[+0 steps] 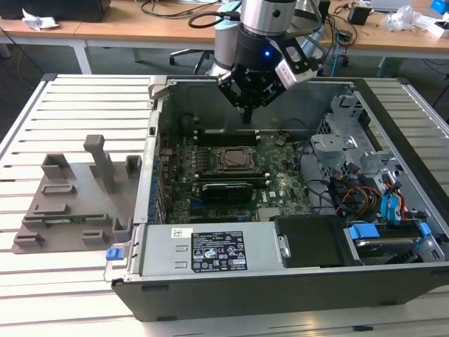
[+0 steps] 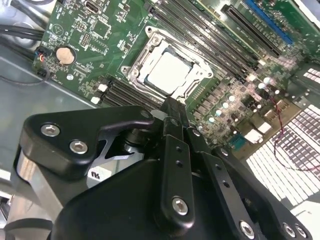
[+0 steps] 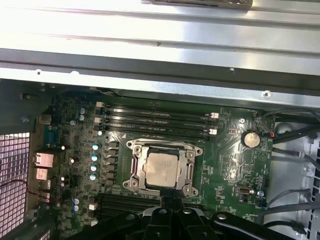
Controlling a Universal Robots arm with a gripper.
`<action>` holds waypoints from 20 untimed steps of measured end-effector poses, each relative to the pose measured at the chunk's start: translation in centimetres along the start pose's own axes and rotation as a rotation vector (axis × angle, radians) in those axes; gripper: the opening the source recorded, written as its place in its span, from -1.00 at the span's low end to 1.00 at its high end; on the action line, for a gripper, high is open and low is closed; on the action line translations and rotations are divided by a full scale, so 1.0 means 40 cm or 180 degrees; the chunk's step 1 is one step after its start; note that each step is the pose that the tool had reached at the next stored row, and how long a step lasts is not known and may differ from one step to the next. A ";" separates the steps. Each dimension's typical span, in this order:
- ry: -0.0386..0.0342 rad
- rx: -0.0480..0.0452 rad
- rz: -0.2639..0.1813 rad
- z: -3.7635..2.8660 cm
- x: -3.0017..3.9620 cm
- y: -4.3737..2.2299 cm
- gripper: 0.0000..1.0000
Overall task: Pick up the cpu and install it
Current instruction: 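Install the first cpu locking lever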
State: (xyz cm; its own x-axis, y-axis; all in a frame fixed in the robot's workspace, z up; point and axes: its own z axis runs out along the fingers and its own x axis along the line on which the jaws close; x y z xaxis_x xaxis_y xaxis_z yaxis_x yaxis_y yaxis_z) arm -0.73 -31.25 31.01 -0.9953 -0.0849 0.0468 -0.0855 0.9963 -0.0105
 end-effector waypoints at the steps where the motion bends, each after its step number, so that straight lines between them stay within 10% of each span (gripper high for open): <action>1: 0.0000 0.0001 0.0000 -0.008 0.000 0.000 -0.79; 12: 0.0001 0.0005 0.0000 -0.077 0.004 -0.001 -0.79; 20: 0.0000 0.0005 0.0000 -0.089 0.004 -0.001 -0.79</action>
State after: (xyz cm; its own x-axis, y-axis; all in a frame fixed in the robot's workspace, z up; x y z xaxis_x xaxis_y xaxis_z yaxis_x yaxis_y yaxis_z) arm -0.73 -31.26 34.58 -0.9953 -0.0848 0.0469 -0.0854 0.9963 -0.0120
